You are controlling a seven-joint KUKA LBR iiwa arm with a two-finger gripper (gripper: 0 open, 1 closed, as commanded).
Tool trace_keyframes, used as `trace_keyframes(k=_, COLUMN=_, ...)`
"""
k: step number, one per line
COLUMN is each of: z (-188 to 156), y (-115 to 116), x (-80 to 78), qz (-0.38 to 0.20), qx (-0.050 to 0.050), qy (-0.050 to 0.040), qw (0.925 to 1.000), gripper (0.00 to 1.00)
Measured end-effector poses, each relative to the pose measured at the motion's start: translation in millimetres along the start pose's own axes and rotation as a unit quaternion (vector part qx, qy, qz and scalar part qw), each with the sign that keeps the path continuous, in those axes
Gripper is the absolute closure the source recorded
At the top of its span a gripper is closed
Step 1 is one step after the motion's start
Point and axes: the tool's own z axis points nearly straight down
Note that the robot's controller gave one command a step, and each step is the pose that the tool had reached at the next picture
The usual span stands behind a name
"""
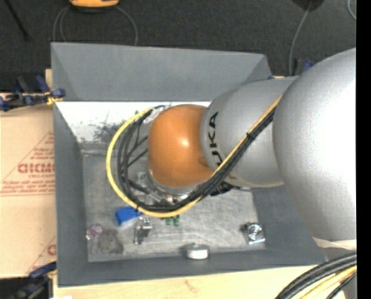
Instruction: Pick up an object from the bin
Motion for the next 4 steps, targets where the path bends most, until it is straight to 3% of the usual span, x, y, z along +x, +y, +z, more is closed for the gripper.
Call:
trace_keyframes(k=1, z=54.2, y=-4.6, x=-13.1, qz=-0.028, qx=0.0, qy=-0.0074, qw=0.9996, gripper=0.0)
trace_keyframes(k=2, z=49.0, y=-2.9, x=-15.5, qz=-0.026, qx=-0.003, qy=-0.0115, qw=0.9996, gripper=1.0)
trace_keyframes(k=3, z=52.3, y=-3.2, x=-12.3, qz=-0.026, qx=-0.002, qy=-0.0067, qw=0.9996, gripper=0.0)
trace_keyframes(k=4, z=49.1, y=-2.8, x=-15.4, qz=-0.025, qx=-0.003, qy=-0.0116, qw=0.9996, gripper=1.0)
